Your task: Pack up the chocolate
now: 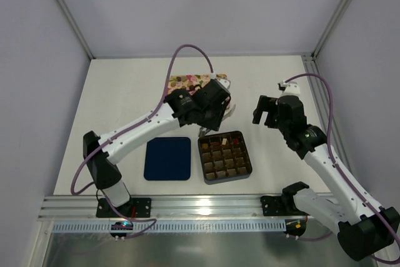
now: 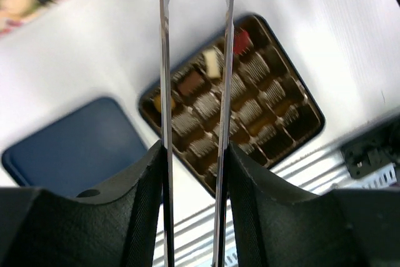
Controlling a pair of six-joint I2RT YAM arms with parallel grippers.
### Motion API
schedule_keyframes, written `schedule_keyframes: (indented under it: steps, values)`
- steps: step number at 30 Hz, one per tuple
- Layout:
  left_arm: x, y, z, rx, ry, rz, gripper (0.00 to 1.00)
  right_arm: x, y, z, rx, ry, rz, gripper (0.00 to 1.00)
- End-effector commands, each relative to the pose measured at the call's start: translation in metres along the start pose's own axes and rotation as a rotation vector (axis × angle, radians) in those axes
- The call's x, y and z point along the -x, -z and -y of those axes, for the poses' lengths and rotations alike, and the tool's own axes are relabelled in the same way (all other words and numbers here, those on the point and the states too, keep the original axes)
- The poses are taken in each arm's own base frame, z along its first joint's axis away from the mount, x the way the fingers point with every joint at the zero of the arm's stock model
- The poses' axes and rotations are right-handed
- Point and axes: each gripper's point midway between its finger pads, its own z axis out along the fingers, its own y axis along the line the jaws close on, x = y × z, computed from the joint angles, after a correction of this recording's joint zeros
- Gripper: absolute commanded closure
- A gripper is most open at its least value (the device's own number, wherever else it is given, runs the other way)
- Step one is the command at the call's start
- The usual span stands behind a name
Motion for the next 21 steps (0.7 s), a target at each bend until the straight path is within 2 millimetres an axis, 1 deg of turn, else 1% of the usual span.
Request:
schedule_keyframes:
  steps: [1,2,4,5,7,8,9,11,12,15,20,21]
  values:
    - [0.042,0.005,-0.034,0.062,0.015,0.084,0.57,0.009,-0.006,-0.007,0.029,-0.009,0.023,0.00]
    - [0.046,-0.007,-0.047,0.091,0.029,0.069,0.57,0.011,-0.006,-0.009,0.038,-0.011,0.028,0.00]
    - [0.054,-0.015,-0.060,0.116,0.034,0.059,0.57,0.010,-0.009,-0.012,0.046,-0.009,0.018,0.00]
    - [0.061,-0.023,-0.071,0.135,0.038,0.055,0.57,0.011,-0.009,-0.013,0.049,-0.009,0.020,0.00]
    - [0.064,-0.033,-0.079,0.147,0.040,0.037,0.57,0.011,-0.010,-0.015,0.057,-0.007,0.015,0.00]
    - [0.070,-0.034,-0.082,0.151,0.042,0.041,0.57,0.011,-0.011,-0.015,0.060,-0.006,0.013,0.00]
    - [0.069,-0.044,-0.089,0.166,0.047,0.020,0.57,0.010,-0.011,-0.015,0.061,-0.006,0.012,0.00]
    - [0.069,-0.050,-0.093,0.173,0.049,0.007,0.56,0.010,-0.012,-0.016,0.065,-0.004,0.009,0.00]
    - [0.066,-0.057,-0.095,0.177,0.049,-0.008,0.56,0.010,-0.012,-0.016,0.064,-0.003,0.011,0.00]
    - [0.061,-0.066,-0.099,0.187,0.049,-0.033,0.56,0.006,-0.013,-0.016,0.066,-0.003,0.004,0.00]
    - [0.058,-0.073,-0.101,0.190,0.047,-0.047,0.56,0.004,-0.014,-0.016,0.067,-0.004,0.002,0.00]
    - [0.058,-0.074,-0.098,0.178,0.045,-0.044,0.56,0.005,-0.013,-0.016,0.070,-0.005,0.004,0.00]
